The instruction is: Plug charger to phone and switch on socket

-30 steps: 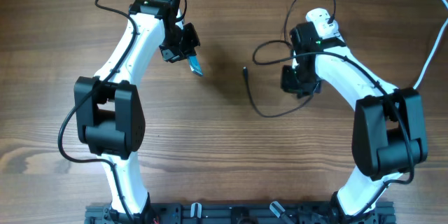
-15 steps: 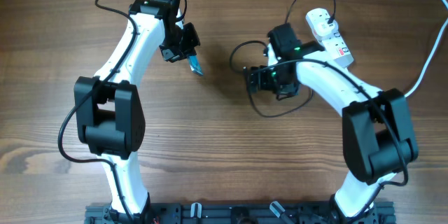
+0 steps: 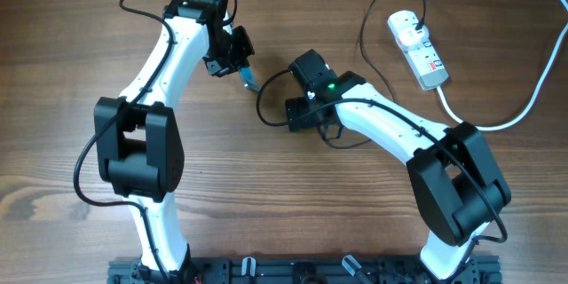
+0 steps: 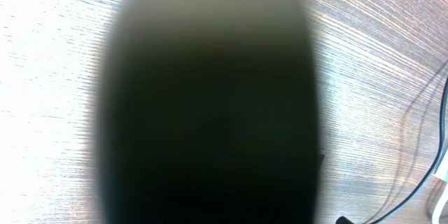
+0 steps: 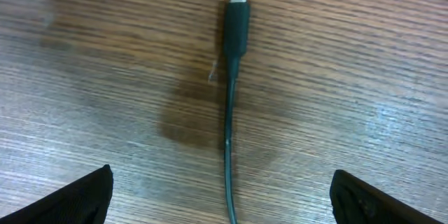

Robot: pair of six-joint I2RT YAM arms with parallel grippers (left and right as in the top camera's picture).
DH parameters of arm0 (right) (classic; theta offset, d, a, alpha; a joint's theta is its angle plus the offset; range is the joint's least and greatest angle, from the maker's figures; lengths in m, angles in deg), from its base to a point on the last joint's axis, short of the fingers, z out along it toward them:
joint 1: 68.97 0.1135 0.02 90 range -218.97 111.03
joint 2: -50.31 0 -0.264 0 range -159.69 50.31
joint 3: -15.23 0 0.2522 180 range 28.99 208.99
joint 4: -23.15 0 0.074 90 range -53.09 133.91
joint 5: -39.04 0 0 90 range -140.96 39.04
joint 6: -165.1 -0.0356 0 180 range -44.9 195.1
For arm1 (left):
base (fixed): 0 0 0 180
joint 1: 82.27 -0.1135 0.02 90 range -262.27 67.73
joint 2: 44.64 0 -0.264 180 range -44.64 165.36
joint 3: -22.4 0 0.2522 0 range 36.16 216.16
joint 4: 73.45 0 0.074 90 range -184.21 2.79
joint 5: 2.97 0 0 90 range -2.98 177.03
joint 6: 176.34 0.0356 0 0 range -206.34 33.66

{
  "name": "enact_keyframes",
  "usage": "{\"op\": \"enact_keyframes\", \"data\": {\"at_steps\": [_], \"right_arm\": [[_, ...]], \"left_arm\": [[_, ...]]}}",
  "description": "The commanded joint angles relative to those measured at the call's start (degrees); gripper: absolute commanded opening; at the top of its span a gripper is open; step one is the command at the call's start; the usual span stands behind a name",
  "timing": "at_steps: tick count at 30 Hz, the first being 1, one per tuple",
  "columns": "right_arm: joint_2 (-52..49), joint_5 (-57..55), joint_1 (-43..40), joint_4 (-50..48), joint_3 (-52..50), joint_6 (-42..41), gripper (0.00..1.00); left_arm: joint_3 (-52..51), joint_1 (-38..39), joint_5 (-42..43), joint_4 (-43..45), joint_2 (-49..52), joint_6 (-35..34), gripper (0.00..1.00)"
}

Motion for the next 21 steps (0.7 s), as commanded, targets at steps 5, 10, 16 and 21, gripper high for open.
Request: {"op": "enact_keyframes", "data": {"at_steps": [5,10,16,21], "right_arm": [[-0.9,-2.0,0.0,0.2,-0.9,1.5,1.0],[-0.9,-2.0,0.0,-1.0,-7.1,1.6,1.0],[-0.9,-3.8,-0.1,-7.7,-13.2,5.0,1.0],[-0.9,-9.9,-0.1,-8.8,-13.5,8.8,0.3]], "left_arm": [[-0.3,-0.1,-0.1,-0.6,-1.4,-1.0,0.04],[-0.3,0.0,-0.1,-1.4,-1.3,-1.0,0.04],[-0.3,0.0,-0.1,-0.7,-1.3,-0.3,0.04],[-0.3,0.0,-0.1,-0.3,-1.3,0.8,0.04]]}}
